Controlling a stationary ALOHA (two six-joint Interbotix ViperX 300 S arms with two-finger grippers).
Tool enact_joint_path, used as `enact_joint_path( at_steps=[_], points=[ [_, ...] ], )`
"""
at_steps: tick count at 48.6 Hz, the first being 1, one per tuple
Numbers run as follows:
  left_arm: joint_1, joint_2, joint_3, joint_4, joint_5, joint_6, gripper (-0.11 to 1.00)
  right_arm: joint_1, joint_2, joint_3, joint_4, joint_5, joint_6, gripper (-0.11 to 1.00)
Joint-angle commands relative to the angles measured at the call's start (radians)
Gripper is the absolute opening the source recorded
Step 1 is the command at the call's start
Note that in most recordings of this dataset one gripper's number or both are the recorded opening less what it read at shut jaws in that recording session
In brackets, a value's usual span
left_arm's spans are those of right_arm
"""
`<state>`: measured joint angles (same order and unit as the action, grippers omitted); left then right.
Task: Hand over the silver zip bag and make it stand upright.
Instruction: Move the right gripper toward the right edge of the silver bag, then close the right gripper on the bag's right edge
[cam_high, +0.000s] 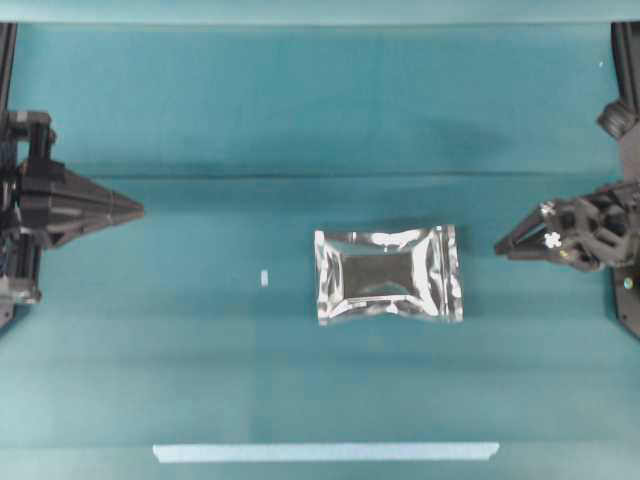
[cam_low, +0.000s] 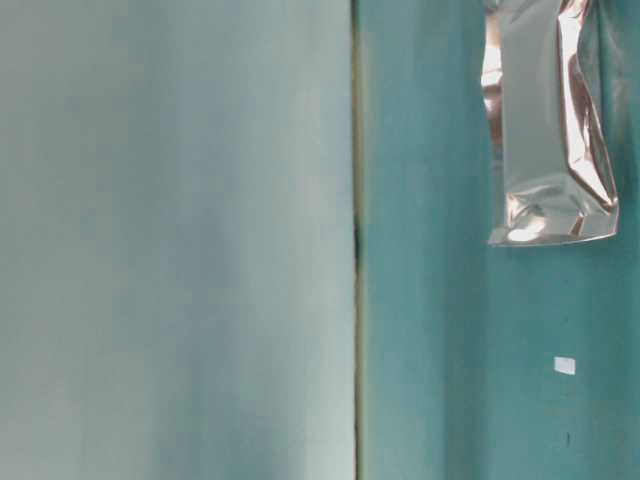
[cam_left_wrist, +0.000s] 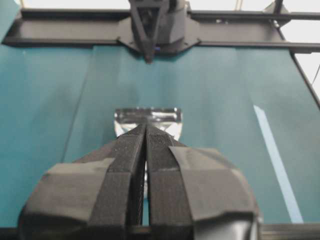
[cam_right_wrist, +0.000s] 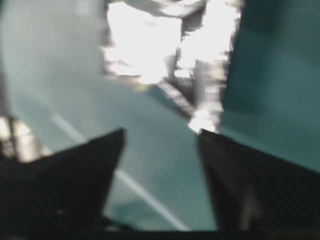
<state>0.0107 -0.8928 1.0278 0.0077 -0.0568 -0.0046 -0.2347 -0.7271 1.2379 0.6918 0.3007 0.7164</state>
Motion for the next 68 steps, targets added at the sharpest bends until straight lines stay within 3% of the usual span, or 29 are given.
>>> enact_joint_path(
  at_steps=[1, 6, 18, 27, 49, 68],
  points=[
    [0.002, 0.005, -0.026, 0.003, 0.008, 0.002, -0.01, -0.003, 0.026, 0.008, 0.002, -0.011, 0.009, 0.84],
    [0.002, 0.005, -0.026, 0.003, 0.017, 0.002, -0.01, -0.002, 0.04, 0.02, 0.002, -0.04, 0.009, 0.9],
    [0.009, 0.006, -0.023, 0.002, 0.017, 0.002, -0.01, 0.021, 0.064, 0.051, 0.002, -0.104, 0.008, 0.9],
    [0.025, 0.011, -0.023, 0.003, 0.017, 0.002, -0.01, 0.069, 0.15, 0.072, 0.002, -0.261, 0.011, 0.9],
    [0.028, 0.014, -0.023, 0.003, 0.023, 0.0, -0.01, 0.196, 0.405, -0.012, 0.008, -0.471, 0.02, 0.9],
    [0.026, 0.014, -0.021, 0.003, 0.048, -0.002, -0.01, 0.264, 0.546, -0.078, 0.006, -0.526, 0.028, 0.9]
  ],
)
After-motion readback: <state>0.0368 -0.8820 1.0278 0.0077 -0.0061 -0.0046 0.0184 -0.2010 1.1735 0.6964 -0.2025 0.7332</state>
